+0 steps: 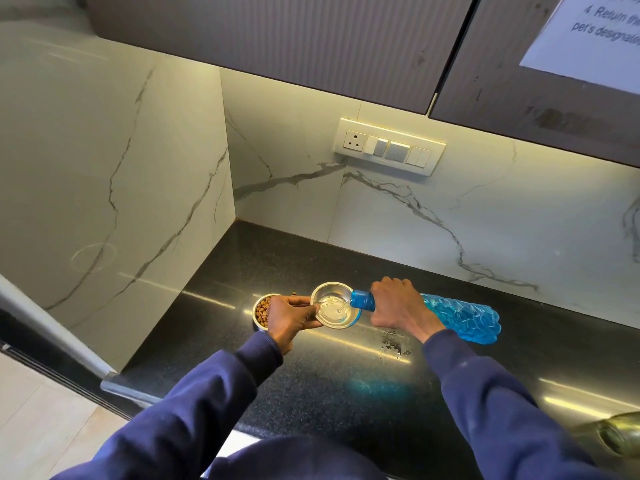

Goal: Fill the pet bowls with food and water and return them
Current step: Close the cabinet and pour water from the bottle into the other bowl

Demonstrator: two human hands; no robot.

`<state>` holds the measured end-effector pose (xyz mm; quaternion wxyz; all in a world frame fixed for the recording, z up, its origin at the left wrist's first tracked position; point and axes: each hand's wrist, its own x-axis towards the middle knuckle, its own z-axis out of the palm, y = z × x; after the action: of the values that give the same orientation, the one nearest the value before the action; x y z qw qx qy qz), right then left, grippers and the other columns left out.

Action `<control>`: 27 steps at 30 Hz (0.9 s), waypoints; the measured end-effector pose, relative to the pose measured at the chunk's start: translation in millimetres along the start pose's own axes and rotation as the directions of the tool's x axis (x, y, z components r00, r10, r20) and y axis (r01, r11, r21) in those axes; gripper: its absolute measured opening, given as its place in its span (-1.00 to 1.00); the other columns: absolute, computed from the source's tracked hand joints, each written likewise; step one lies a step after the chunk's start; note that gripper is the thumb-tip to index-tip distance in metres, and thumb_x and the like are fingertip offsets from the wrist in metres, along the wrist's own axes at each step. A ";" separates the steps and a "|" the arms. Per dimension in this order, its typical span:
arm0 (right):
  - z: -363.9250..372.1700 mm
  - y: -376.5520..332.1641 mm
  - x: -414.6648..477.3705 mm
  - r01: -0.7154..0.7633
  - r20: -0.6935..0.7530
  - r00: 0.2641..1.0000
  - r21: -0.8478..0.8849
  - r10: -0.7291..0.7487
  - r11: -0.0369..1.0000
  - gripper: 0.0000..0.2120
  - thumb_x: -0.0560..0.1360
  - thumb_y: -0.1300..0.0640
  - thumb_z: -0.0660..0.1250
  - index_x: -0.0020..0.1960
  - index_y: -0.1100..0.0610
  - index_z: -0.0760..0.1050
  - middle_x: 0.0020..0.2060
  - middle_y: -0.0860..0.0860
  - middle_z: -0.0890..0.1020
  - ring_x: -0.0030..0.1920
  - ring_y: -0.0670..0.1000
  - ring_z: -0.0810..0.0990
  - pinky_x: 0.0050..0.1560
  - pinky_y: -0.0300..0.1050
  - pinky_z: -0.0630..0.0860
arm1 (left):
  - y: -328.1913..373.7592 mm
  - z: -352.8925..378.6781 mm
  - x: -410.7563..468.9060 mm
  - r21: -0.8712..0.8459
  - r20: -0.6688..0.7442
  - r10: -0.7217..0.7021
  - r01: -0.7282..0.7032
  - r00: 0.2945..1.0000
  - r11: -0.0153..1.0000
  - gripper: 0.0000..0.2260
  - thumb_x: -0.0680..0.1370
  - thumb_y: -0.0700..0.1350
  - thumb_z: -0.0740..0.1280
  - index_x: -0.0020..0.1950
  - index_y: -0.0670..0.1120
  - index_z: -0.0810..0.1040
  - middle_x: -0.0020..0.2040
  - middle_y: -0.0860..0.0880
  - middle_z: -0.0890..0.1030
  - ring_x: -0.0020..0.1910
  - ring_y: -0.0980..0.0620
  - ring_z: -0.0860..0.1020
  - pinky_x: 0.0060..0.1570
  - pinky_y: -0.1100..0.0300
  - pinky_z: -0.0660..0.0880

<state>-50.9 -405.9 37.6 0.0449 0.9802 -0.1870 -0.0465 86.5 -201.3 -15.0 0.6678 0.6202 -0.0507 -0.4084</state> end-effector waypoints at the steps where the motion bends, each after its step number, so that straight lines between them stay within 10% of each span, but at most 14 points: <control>1: -0.4 0.8 0.0 0.000 -0.005 1.000 -0.001 0.000 1.000 -0.55 0.40 -0.19 0.41 0.14 0.09 0.57 -0.08 0.03 0.65 -0.09 0.03 0.61 -0.01 -0.04 0.44 | -0.5 0.2 1.5 -0.002 0.004 -0.001 0.001 1.000 1.000 -0.85 0.49 -0.39 0.46 0.04 -0.27 0.68 -0.11 -0.21 0.76 -0.15 -0.15 0.76 -0.23 0.11 0.70; 8: -0.7 5.4 0.0 -0.008 0.001 1.000 -0.005 0.008 1.000 -0.53 0.40 -0.18 0.42 0.18 0.09 0.56 -0.05 0.04 0.65 -0.05 0.03 0.62 0.03 -0.04 0.47 | -6.9 1.0 15.0 0.006 0.033 -0.022 0.022 0.999 1.000 -0.81 0.48 -0.36 0.49 0.08 -0.26 0.69 -0.06 -0.23 0.75 -0.07 -0.20 0.76 0.06 -0.15 0.68; 27: -5.1 10.8 0.8 -0.018 0.032 0.999 -0.022 0.019 1.000 -0.54 0.42 -0.14 0.42 0.21 0.10 0.55 -0.02 0.06 0.64 -0.02 0.05 0.61 0.08 -0.01 0.49 | -10.0 5.7 23.6 0.031 0.028 -0.035 0.034 0.999 0.999 -0.83 0.50 -0.37 0.47 0.09 -0.28 0.68 -0.05 -0.25 0.75 -0.07 -0.20 0.76 0.07 -0.15 0.67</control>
<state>-53.6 -415.8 43.7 0.0530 0.9770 -0.1963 -0.0641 94.0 -219.2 -32.7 0.6504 0.6251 -0.0555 -0.4280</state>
